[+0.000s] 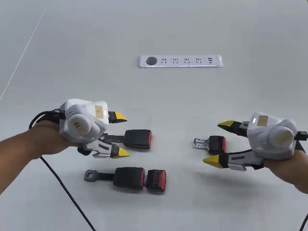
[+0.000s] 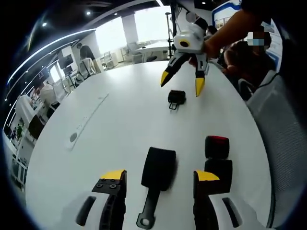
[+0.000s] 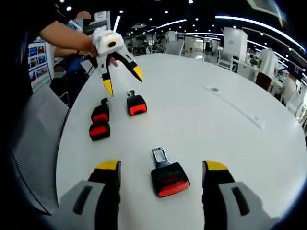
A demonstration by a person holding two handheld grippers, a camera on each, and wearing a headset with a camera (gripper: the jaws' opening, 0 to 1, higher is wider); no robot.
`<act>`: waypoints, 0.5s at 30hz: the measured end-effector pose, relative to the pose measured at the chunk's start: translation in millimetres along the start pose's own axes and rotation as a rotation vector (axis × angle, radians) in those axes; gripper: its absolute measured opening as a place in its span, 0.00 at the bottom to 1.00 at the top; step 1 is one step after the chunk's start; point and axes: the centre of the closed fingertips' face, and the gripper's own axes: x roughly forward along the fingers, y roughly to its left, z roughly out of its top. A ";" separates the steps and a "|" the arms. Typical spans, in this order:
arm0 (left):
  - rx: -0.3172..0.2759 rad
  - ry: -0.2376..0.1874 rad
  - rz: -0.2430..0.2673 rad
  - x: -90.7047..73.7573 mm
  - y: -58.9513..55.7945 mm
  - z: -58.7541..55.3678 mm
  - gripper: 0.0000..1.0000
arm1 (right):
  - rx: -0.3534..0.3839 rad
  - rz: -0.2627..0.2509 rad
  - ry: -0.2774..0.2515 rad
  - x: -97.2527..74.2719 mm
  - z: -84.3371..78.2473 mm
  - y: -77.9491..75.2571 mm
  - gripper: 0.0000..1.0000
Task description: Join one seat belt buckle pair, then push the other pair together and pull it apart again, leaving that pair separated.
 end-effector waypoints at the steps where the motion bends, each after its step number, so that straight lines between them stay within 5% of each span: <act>1: -0.004 0.005 -0.014 3.8 1.2 -0.8 0.58 | 0.009 0.002 0.008 -0.5 -3.7 -3.8 0.71; 7: -0.030 0.007 -0.089 22.6 0.9 -6.6 0.61 | 0.065 0.053 0.004 2.2 -11.3 -8.7 0.71; 15: -0.005 0.063 -0.131 41.6 -2.1 -26.2 0.57 | 0.031 0.113 0.068 13.5 -26.1 -1.3 0.69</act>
